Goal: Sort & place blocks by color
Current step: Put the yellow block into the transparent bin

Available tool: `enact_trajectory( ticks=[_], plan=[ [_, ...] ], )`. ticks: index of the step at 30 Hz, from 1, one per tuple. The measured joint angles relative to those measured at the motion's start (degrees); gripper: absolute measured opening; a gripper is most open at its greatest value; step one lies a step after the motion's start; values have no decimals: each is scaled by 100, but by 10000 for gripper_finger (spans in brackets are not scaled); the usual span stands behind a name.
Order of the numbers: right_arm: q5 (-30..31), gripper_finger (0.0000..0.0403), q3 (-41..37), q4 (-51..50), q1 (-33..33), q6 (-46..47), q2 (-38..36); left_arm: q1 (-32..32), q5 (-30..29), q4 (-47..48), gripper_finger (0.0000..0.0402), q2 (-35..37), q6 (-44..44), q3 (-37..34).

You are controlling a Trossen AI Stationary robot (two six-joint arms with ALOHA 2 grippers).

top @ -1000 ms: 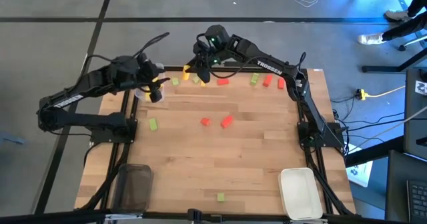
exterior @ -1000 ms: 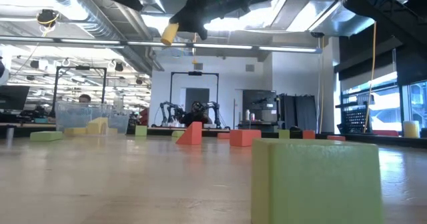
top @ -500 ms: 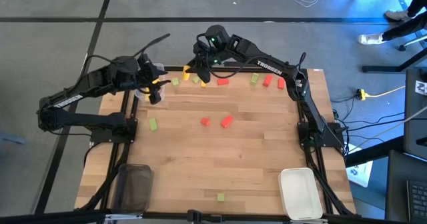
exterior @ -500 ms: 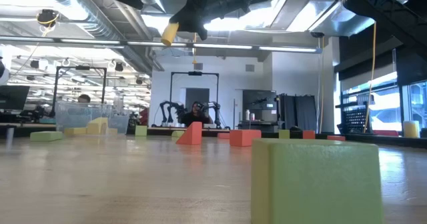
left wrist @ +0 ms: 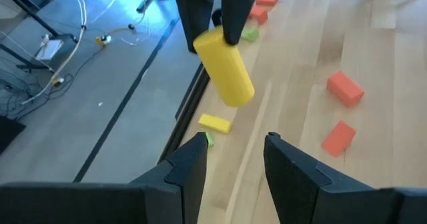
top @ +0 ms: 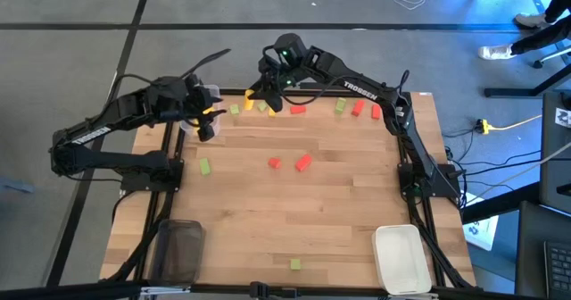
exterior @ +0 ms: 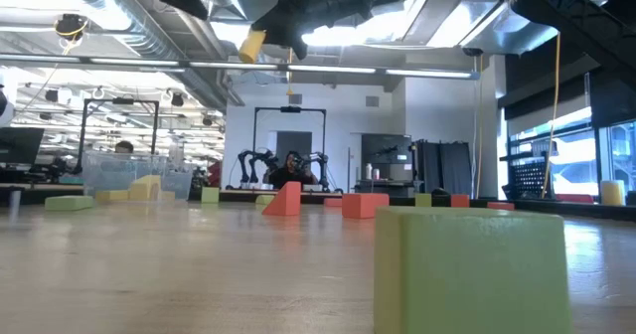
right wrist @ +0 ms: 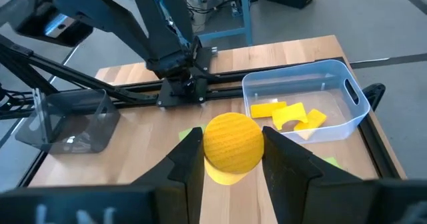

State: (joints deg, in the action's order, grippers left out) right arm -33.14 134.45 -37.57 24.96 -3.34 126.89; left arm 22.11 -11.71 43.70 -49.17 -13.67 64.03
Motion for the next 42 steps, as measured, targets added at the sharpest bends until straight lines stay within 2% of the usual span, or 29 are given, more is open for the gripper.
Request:
enact_trajectory(
  ticks=[10,20,27,32,42],
  plan=[
    [-9,119,0,-2,0,-158,0,0,29,330,137,2,-25,0],
    [-14,119,0,-2,-1,-196,2,-4,396,348,139,0,-913,0],
    [-14,119,0,1,-1,-271,2,0,756,461,186,0,-1369,0],
    [-12,119,0,1,1,-276,2,0,725,495,223,0,-1366,0],
    [-25,119,0,74,1,-263,2,0,520,492,226,1,-1386,0]
  ],
)
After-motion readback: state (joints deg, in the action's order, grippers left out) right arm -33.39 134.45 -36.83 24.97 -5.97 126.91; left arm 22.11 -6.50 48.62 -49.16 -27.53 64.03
